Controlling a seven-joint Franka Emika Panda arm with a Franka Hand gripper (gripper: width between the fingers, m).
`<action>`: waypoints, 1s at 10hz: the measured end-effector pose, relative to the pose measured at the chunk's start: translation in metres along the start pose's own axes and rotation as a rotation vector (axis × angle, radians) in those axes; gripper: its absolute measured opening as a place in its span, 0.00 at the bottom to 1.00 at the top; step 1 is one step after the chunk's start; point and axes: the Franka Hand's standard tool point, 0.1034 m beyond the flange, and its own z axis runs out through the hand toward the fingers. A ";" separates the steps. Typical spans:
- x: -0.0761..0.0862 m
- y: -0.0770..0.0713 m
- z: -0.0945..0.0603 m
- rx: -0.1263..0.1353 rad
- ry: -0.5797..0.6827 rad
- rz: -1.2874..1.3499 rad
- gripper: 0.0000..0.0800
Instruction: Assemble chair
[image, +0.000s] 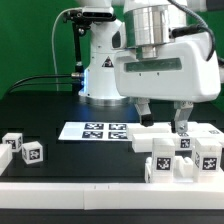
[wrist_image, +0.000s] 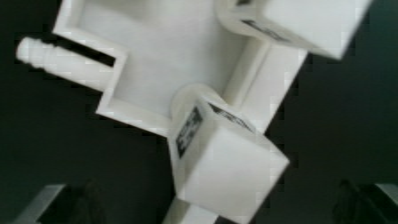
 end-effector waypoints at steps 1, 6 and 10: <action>0.001 0.000 0.000 -0.001 0.002 -0.078 0.81; -0.007 0.011 -0.006 0.009 0.097 -0.739 0.81; -0.001 0.029 -0.010 -0.012 0.143 -0.937 0.81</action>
Offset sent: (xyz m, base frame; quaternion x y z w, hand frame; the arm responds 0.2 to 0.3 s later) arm -0.0219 0.0245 0.0006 0.0201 0.0732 -0.4172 0.9056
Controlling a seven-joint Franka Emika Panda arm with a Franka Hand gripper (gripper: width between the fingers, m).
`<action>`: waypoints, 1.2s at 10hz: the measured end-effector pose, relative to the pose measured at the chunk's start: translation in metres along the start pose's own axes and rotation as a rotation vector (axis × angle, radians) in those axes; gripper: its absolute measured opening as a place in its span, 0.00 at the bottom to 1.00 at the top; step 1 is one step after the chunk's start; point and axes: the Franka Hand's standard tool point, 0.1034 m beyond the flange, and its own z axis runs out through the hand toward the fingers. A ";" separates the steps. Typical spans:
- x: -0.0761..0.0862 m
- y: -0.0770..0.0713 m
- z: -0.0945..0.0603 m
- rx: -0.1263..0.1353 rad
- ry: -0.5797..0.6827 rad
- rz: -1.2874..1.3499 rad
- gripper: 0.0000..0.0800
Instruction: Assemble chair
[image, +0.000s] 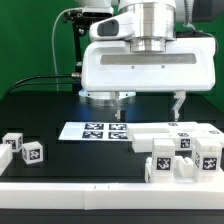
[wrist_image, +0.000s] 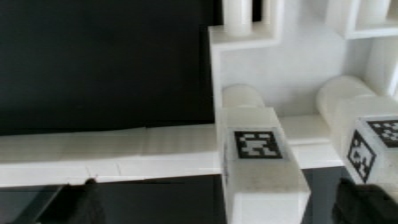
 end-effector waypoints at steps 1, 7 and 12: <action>-0.002 0.000 0.002 -0.006 0.006 0.000 0.81; -0.007 0.003 0.054 -0.114 0.275 -0.041 0.81; -0.015 -0.013 0.100 -0.093 0.218 -0.045 0.81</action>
Offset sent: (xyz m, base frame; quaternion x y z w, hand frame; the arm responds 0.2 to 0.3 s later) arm 0.0010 0.0266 -0.0340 0.0460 0.1149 0.0336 0.9917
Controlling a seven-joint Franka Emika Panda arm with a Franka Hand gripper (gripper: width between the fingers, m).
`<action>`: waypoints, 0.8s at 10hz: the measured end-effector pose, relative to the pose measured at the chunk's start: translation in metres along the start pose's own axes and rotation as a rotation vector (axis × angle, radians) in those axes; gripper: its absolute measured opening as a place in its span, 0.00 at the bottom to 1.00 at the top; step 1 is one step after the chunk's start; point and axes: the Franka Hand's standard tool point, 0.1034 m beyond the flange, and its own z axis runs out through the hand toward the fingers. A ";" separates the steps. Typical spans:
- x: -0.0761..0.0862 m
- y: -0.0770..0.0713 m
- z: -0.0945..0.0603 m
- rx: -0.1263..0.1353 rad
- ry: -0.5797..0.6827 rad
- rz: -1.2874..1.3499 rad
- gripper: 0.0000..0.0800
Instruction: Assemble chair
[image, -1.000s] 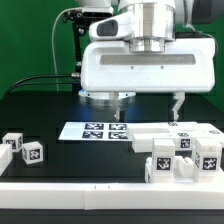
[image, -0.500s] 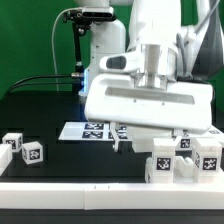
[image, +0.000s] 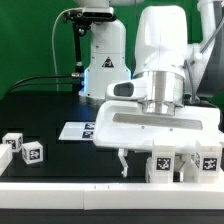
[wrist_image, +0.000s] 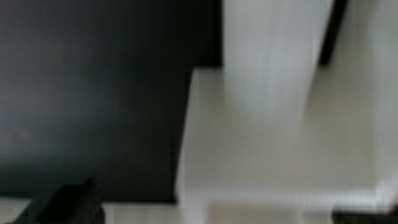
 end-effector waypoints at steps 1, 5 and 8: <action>0.000 -0.004 0.000 0.003 0.000 0.001 0.81; -0.001 -0.003 0.000 0.003 -0.005 0.002 0.48; -0.004 0.007 0.000 -0.011 -0.011 0.008 0.08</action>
Offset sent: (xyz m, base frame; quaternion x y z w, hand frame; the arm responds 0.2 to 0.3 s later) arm 0.0000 0.0000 0.0000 0.0000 0.0000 0.0000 1.0000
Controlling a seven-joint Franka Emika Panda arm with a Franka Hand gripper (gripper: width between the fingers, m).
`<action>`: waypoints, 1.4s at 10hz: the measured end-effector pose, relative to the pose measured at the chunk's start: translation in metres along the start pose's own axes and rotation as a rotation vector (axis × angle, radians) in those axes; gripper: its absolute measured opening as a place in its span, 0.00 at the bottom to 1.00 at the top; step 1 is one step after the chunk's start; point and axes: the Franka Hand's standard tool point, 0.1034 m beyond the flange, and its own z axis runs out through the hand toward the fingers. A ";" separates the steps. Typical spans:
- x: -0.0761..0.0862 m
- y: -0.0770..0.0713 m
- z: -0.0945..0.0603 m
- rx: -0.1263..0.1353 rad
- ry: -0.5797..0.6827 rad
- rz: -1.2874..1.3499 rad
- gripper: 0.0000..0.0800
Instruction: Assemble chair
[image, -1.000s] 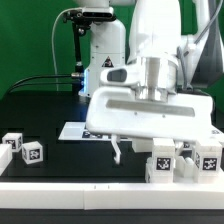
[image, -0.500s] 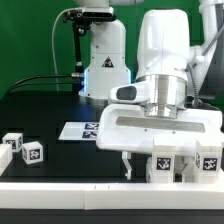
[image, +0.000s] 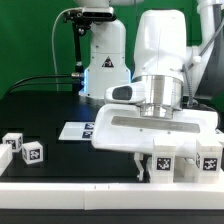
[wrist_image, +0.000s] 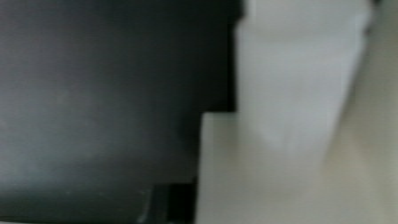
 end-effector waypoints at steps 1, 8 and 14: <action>0.000 0.000 0.000 0.000 0.000 -0.001 0.05; -0.007 0.036 -0.054 0.061 -0.119 -0.013 0.04; -0.002 0.011 -0.072 0.134 -0.466 0.037 0.04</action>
Offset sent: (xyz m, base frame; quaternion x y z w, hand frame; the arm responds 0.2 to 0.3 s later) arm 0.0000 0.0000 0.0000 0.0000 0.0000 0.0000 1.0000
